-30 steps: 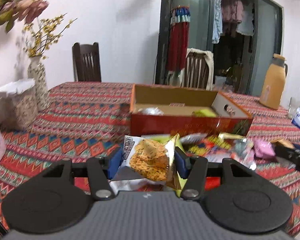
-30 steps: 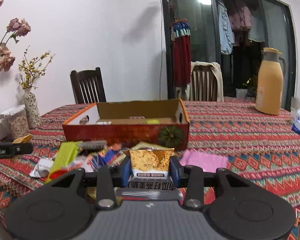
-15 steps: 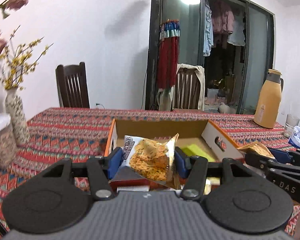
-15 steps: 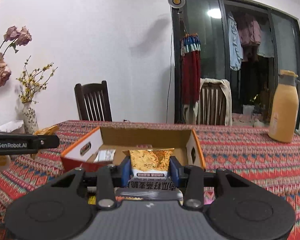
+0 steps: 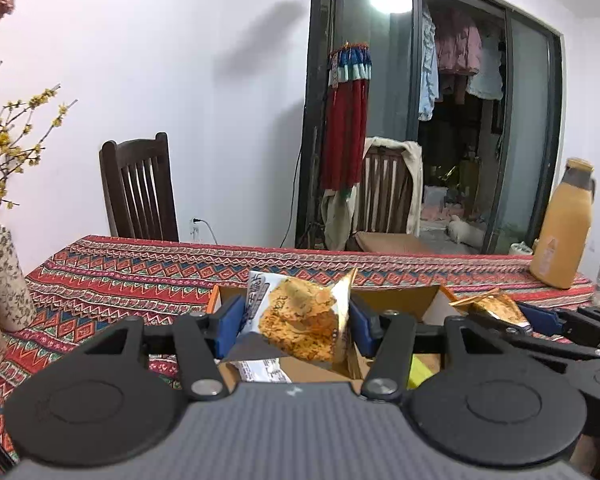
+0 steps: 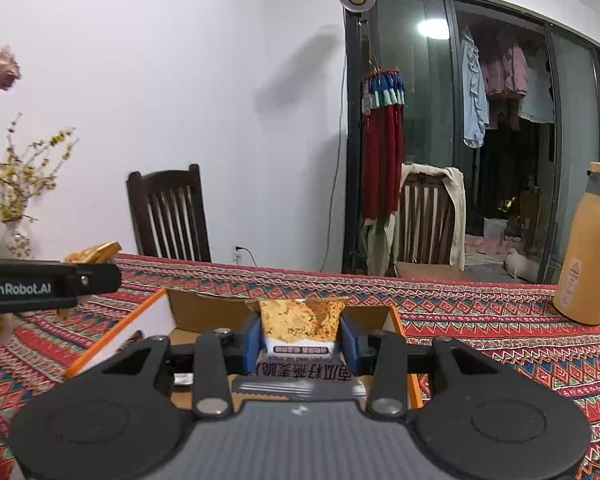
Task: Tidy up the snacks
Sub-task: 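Carry both cracker packets into the orange box and open both grippers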
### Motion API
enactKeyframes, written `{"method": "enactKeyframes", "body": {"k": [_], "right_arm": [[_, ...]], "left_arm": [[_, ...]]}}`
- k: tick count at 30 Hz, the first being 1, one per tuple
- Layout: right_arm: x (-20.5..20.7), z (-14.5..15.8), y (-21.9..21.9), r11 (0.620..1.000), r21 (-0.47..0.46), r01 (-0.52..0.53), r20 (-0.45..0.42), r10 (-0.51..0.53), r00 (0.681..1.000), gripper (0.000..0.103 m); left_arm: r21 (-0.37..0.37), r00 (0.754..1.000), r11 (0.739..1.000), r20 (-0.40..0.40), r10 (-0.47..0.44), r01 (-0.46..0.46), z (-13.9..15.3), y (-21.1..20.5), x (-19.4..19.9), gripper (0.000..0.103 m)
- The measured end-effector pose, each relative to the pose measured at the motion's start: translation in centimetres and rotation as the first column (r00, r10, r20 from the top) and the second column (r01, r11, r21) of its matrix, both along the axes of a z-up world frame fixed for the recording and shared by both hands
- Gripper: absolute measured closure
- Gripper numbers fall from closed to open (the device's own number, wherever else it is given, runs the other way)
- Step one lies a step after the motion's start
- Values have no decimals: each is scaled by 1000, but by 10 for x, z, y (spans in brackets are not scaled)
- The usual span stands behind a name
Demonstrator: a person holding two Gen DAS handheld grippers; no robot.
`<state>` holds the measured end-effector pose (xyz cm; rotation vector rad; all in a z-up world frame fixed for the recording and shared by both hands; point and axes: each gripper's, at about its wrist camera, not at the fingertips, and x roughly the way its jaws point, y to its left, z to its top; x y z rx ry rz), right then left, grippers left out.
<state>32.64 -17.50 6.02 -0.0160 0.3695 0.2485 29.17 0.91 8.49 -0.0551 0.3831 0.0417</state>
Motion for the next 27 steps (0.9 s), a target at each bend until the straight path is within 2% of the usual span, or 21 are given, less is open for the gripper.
{"method": "enactKeyframes", "body": {"k": [6, 10, 15, 17, 18, 19, 20, 21, 22, 25, 27], "right_arm": [[25, -28, -7, 1000, 13, 17, -48, -16, 999, 64], [35, -41, -9, 1000, 15, 8, -92, -7, 996, 64], [38, -54, -4, 1000, -13, 4, -127, -5, 992, 63], [37, -54, -4, 1000, -13, 8, -129, -10, 992, 62], [35, -54, -4, 1000, -10, 13, -127, -14, 992, 60], [34, -53, -5, 1000, -7, 16, -125, -17, 992, 48], [31, -52, -6, 1000, -3, 21, -119, -21, 993, 32], [29, -51, -7, 1000, 1, 28, -112, -28, 993, 24], [27, -49, -9, 999, 8, 40, -100, -39, 994, 11], [22, -45, -13, 998, 30, 51, -87, -48, 995, 1], [20, -44, -16, 998, 47, 52, -85, -48, 995, 0]], "left_arm": [[-30, 999, 999, -43, 16, -17, -30, 10, 31, 47], [-46, 994, 999, -111, 13, -18, -49, 20, 48, 48], [-49, 989, 999, -145, 2, -10, -60, 20, 51, 48], [-54, 991, 999, -136, -11, 3, -59, 19, 47, 45], [-61, 992, 998, -128, -17, 10, -59, 19, 45, 38], [-61, 993, 998, -114, -14, 7, -58, 18, 41, 29], [-58, 995, 998, -102, -12, 6, -58, 18, 37, 25], [-61, 995, 998, -96, -10, 4, -56, 18, 37, 14], [-72, 996, 997, -87, -4, -3, -55, 19, 34, 2], [-93, 998, 996, -65, 13, -19, -50, 22, 29, 0], [-100, 998, 995, -64, 13, -20, -47, 22, 28, 0]]}}
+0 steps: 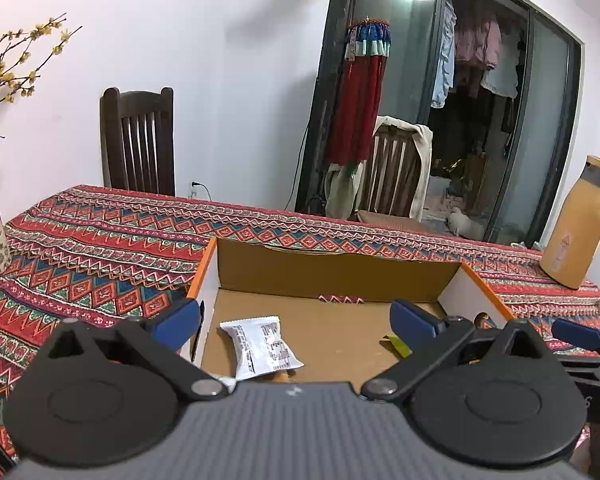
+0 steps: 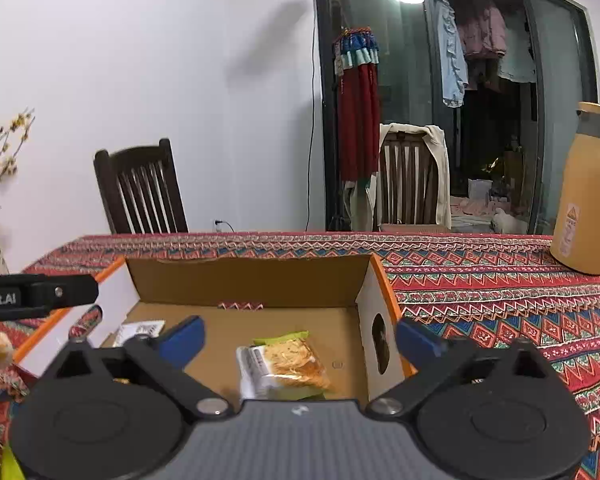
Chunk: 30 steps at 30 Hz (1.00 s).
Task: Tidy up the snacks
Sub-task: 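Carry both cracker packets into the orange box and open both grippers, then return to the pile and grasp the pink packet with the right gripper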
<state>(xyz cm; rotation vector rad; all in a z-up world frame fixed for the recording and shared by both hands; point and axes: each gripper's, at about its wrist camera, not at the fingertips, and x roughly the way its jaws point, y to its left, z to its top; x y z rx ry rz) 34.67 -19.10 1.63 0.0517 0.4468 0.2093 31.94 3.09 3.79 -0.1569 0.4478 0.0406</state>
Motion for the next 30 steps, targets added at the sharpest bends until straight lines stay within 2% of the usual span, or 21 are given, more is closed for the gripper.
{"method": "enactKeyframes", "body": {"k": [14, 24, 30], "right_arm": [[-5, 8, -2, 1000, -5, 17, 17, -17, 1000, 0], [-19, 35, -14, 999, 7, 41, 76, -41, 996, 0], [-34, 39, -22, 997, -61, 50, 78, -45, 996, 0]], "left_arm": [[-15, 1000, 1000, 13, 1, 0, 4, 0, -6, 0], [-9, 998, 1000, 48, 30, -30, 25, -1, -23, 0], [-2, 999, 999, 8, 32, -32, 22, 5, -37, 0]]}}
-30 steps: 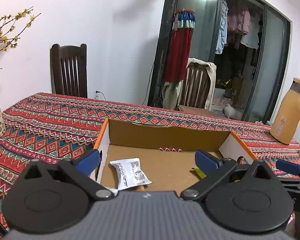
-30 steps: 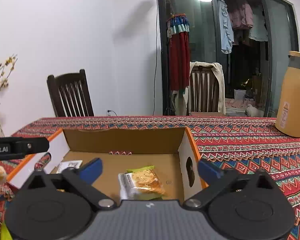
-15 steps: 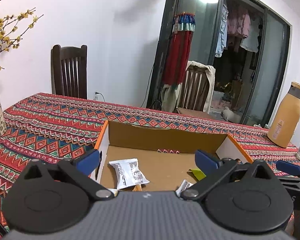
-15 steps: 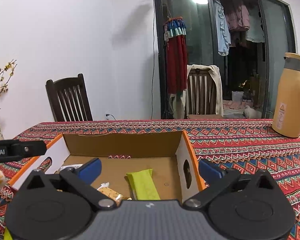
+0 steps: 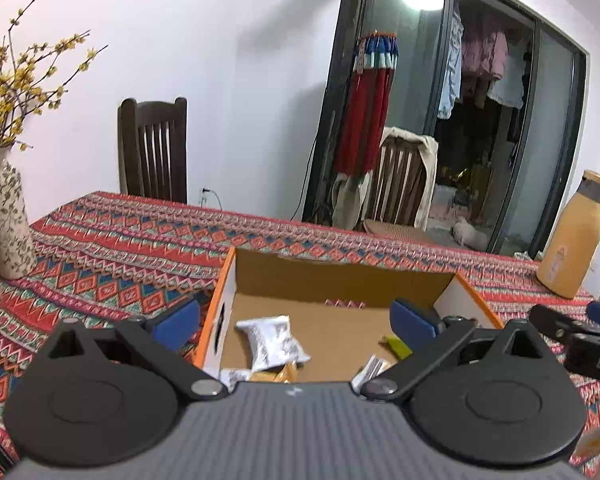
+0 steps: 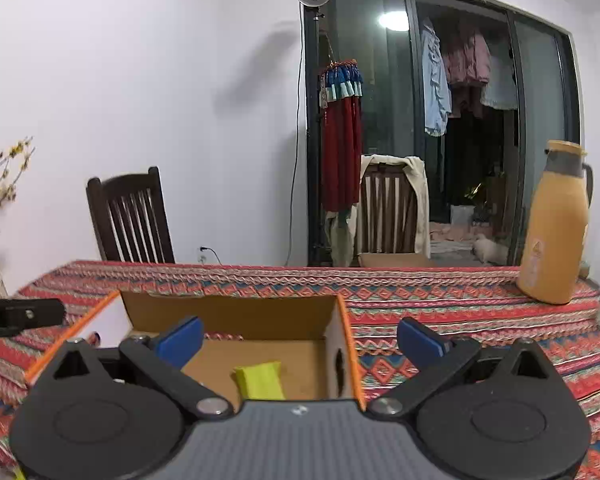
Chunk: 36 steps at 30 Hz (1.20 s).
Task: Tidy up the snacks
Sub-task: 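Return to the pile and grasp the pink packet with the right gripper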
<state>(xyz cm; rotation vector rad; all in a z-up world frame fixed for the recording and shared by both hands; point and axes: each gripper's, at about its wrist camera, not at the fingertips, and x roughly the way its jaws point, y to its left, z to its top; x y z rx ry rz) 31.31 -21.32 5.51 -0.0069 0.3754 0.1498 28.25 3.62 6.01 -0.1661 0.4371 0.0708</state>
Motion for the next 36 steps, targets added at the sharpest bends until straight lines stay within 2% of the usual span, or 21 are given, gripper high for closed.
{"method": "enactKeyframes", "body": {"k": [10, 22, 29, 36], "right_arm": [[-22, -21, -30, 998, -63, 28, -93, -34, 995, 0], [-49, -58, -71, 999, -37, 32, -217, -39, 975, 0], [-38, -79, -77, 998, 25, 51, -304, -41, 952, 0], [-14, -91, -63, 996, 14, 85, -400, -73, 914, 0]], "left_arm": [[9, 998, 1000, -67, 21, -20, -14, 11, -29, 0], [14, 989, 998, -135, 54, -53, -35, 19, -68, 0], [12, 984, 997, -165, 74, -73, -44, 17, -86, 0], [15, 980, 995, -174, 97, -96, -44, 17, -101, 0]]}}
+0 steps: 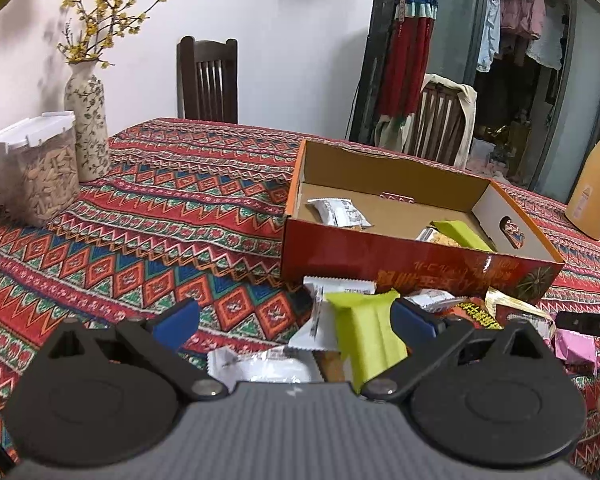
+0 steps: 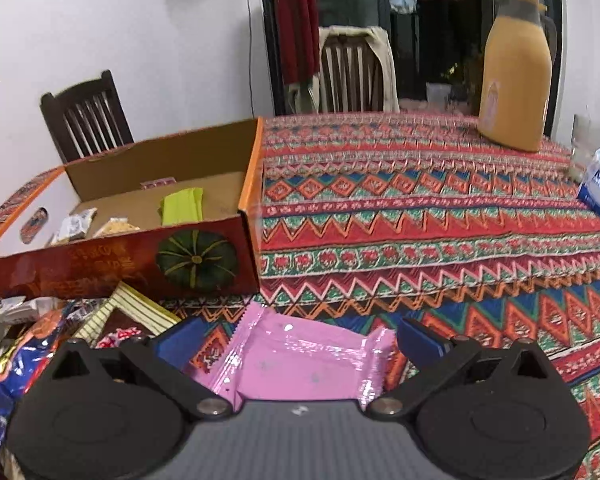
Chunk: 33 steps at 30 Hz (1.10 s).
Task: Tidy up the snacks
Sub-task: 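Return to the pile and grasp the pink packet with the right gripper, then grasp a white packet with the left gripper while the right holds the pink packet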
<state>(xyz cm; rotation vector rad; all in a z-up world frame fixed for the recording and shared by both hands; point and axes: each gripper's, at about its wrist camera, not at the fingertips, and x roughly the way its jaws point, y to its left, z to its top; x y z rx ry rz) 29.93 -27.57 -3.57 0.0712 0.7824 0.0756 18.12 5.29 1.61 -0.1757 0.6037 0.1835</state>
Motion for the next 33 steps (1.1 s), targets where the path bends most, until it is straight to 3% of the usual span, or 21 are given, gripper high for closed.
{"method": "enactKeyframes", "body": {"k": [5, 10, 12, 14, 17, 25, 33], "right_arm": [[7, -15, 2, 999, -26, 25, -51, -26, 998, 0], [2, -21, 8, 997, -73, 2, -38, -5, 999, 0], [-4, -21, 9, 997, -77, -12, -15, 11, 1000, 5], [-10, -18, 9, 997, -78, -29, -1, 29, 1000, 22], [-19, -14, 10, 995, -80, -53, 28, 56, 998, 35], [-55, 8, 10, 998, -50, -22, 171, 31, 985, 37], [-79, 16, 11, 1000, 16, -16, 267, 12, 964, 37]], "left_arm": [[-10, 1000, 1000, -3, 6, -6, 1, 3, -6, 0], [-21, 1000, 1000, -5, 3, -3, -1, 4, -6, 0], [-29, 1000, 1000, -8, -2, 2, -3, 5, -7, 0], [-33, 1000, 999, -16, -4, 4, -5, 5, -7, 0], [-36, 1000, 999, -26, -4, 3, -8, 7, -8, 0], [-43, 999, 999, -44, 19, -21, -10, 21, -8, 0], [-50, 988, 998, -149, 35, -43, -28, 34, 10, 0]]}}
